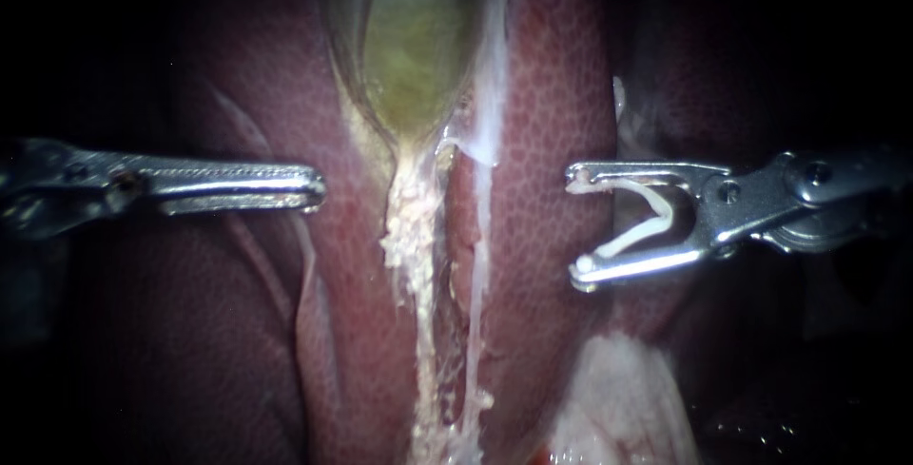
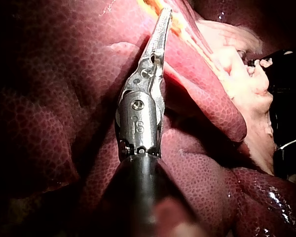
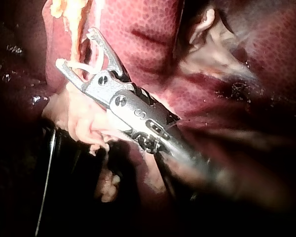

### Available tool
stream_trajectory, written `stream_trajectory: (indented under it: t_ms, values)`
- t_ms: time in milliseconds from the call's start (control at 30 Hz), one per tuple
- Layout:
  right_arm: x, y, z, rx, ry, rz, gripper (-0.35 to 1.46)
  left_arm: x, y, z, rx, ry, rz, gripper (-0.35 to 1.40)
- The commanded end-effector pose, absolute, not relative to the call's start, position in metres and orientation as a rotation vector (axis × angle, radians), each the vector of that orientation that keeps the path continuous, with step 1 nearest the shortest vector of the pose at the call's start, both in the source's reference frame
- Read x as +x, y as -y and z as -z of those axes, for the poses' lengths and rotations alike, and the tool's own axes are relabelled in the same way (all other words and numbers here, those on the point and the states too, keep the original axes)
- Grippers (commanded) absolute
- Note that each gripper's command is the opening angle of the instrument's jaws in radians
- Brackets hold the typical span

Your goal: Grabbing gallbladder

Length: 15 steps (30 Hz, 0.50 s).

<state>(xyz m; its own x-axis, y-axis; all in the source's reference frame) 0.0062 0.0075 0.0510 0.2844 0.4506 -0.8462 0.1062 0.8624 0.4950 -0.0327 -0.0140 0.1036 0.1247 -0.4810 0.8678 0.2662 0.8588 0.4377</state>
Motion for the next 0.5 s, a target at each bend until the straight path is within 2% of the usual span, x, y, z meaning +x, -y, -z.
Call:
stream_trajectory:
  t_ms: [33,433,500]
  values:
    - [0.0062,-0.0075,-0.0510,0.515,-1.276,-0.244,0.55,-0.0327,0.0140,-0.1036,0.193,1.341,0.549,-0.35]
    - [0.0062,-0.0075,-0.0510,0.515,-1.276,-0.244,0.55,-0.0327,0.0138,-0.1035,0.193,1.341,0.550,-0.35]
    - [0.0062,-0.0075,-0.0510,0.515,-1.276,-0.244,0.55,-0.0327,0.0137,-0.1034,0.193,1.341,0.550,-0.15]
